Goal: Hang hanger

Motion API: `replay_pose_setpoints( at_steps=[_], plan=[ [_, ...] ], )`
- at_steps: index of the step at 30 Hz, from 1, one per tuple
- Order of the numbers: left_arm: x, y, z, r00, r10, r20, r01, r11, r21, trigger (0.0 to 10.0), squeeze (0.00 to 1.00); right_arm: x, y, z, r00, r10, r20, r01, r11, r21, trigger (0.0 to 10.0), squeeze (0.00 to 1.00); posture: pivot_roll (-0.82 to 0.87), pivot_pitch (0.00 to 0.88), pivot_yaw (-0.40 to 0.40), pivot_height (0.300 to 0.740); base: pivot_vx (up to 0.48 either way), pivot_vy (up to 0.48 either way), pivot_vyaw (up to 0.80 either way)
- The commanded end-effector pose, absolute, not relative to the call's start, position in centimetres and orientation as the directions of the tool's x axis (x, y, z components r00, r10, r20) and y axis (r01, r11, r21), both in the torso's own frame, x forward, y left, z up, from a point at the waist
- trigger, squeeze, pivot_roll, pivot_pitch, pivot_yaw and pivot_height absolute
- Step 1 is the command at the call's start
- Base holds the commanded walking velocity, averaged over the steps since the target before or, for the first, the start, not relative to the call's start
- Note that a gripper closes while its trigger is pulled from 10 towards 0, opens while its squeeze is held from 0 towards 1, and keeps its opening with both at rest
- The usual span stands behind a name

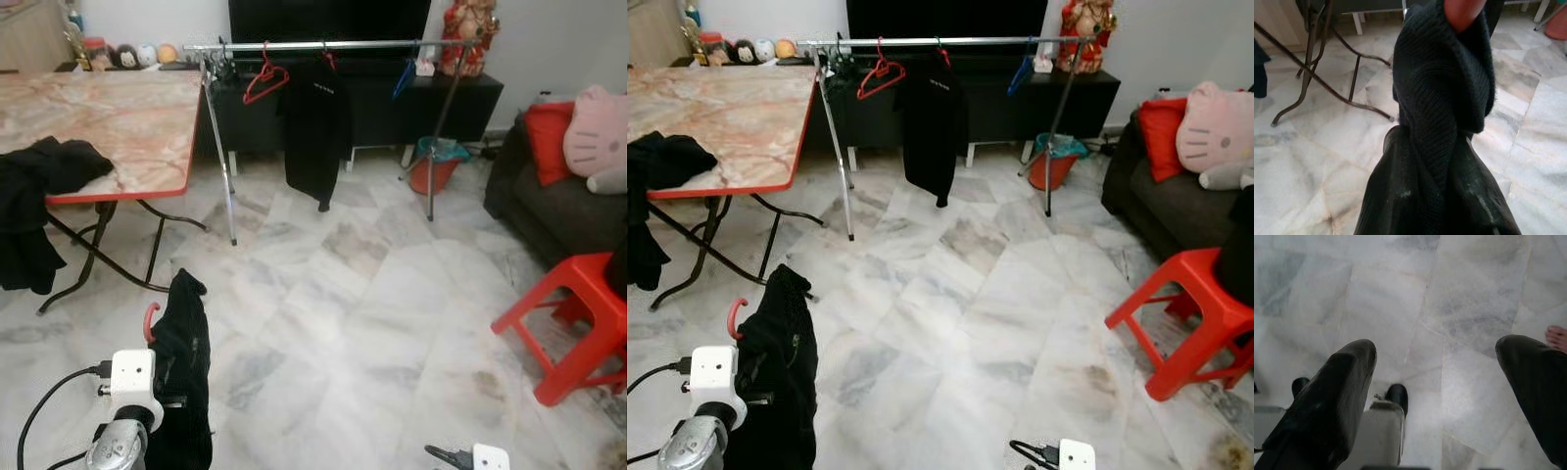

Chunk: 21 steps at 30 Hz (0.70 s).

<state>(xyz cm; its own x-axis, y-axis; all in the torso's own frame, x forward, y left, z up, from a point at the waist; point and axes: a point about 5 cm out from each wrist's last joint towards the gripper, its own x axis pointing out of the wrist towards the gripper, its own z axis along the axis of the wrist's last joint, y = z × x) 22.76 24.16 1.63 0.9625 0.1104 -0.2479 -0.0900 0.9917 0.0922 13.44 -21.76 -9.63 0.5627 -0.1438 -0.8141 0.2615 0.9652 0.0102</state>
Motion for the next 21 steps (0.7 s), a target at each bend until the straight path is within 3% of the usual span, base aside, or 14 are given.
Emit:
replay_pose_setpoints(
  at_steps=[1,3,15,21],
  plan=[
    [23.9,23.9,3.4,0.982,0.087,-0.165,-0.068,0.990,0.122,10.0,0.00,13.9,-21.9,-9.5,0.564,-0.146,-0.813,0.255,0.967,0.003,10.0,0.00,0.15,0.000,-0.039,0.740,0.360,0.000,0.00],
    [24.0,24.0,3.5,0.983,0.088,-0.162,-0.068,0.990,0.124,10.0,0.00,13.9,-21.9,-9.5,0.563,-0.144,-0.814,0.251,0.968,0.002,10.0,0.00,0.15,0.000,-0.037,0.740,0.362,0.000,0.00],
    [24.1,24.3,3.8,0.984,0.063,-0.166,-0.040,0.989,0.141,10.0,0.00,15.1,-20.6,-9.3,0.568,-0.144,-0.810,0.274,0.962,0.021,10.0,0.00,0.13,0.000,-0.031,0.740,0.379,0.000,-0.78],
    [24.2,24.0,3.7,0.984,0.057,-0.167,-0.034,0.990,0.139,10.0,0.00,15.2,-20.5,-9.3,0.571,-0.145,-0.808,0.266,0.964,0.015,10.0,0.00,0.13,0.000,-0.033,0.740,0.382,0.000,0.00]
  ],
)
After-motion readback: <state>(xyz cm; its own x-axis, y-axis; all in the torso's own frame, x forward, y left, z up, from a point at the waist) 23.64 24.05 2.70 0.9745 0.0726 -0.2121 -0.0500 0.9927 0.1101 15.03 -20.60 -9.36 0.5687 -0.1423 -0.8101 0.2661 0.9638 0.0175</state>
